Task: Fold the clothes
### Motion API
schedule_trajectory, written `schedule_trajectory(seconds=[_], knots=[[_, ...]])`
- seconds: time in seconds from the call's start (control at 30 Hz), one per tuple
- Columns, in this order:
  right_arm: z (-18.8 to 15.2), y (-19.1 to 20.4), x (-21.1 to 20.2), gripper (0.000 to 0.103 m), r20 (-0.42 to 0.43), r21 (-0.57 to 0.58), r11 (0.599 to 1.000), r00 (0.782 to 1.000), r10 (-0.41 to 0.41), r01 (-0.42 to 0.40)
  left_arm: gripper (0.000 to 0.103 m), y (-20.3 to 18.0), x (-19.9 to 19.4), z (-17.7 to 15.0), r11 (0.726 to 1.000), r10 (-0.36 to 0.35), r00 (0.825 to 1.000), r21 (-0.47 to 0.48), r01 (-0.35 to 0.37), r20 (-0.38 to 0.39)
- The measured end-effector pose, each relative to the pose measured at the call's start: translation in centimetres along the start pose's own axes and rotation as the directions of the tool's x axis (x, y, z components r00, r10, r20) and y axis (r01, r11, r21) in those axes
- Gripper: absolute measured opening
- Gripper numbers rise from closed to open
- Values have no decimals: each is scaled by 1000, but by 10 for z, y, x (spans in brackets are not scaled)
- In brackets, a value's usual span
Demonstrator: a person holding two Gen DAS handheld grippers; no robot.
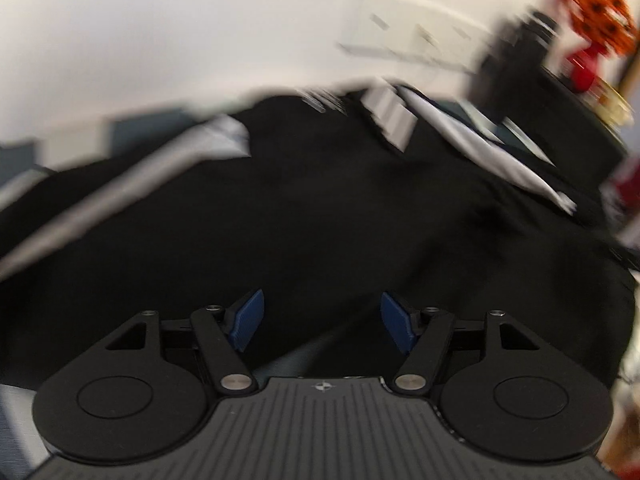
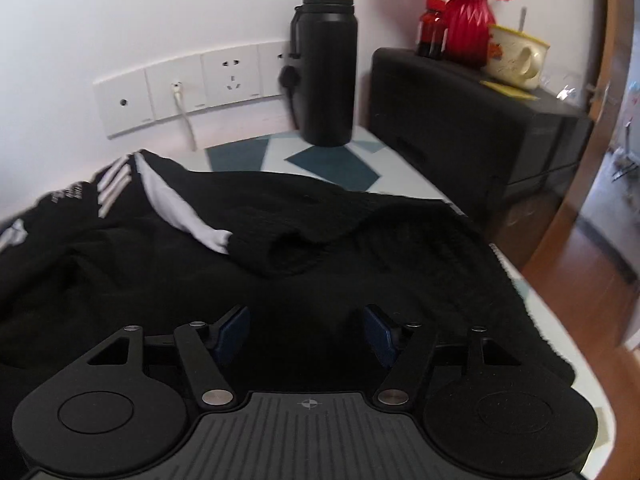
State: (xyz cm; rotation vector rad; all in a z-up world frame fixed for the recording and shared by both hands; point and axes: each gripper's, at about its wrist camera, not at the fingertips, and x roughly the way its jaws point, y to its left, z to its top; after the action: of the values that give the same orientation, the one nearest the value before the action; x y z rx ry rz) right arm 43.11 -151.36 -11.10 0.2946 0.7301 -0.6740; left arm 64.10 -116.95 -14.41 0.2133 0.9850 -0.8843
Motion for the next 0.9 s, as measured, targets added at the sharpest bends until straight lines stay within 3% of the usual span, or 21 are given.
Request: schedule_trajectory(seconds=[0.07,0.17,0.2,0.3,0.4,0.5,0.7,0.9], knots=[[0,8,7,64,-7,-40,999,1000,13,-13,67,-16,5,-4,995,-42,999,88,44,-33],[2,25,22,63,-60,-133,990,998,34,-41,66,-39,8,-15,971,23,999,237,-13,-42],[0,32,26,63,-48,-176,984,999,-4,-5,66,-41,11,-18,968,34,998,251,-19,-56],[-1,32,45,64,-61,-163,986,997,-54,44,66,-40,12,-25,968,35,997,252,-15,-71],[1,23,67,67,-115,-77,997,993,-27,18,66,-44,11,-24,958,53,994,286,-23,-96],[0,17,72,69,-109,-29,999,994,19,-23,66,-44,5,-25,951,57,992,307,-18,-117],[-19,15,52,70,-148,-86,994,987,55,-68,66,-33,-8,-33,973,18,986,229,20,-164],[-51,20,17,73,-160,-101,991,984,71,-88,66,-41,-27,-57,965,35,982,263,14,-183]])
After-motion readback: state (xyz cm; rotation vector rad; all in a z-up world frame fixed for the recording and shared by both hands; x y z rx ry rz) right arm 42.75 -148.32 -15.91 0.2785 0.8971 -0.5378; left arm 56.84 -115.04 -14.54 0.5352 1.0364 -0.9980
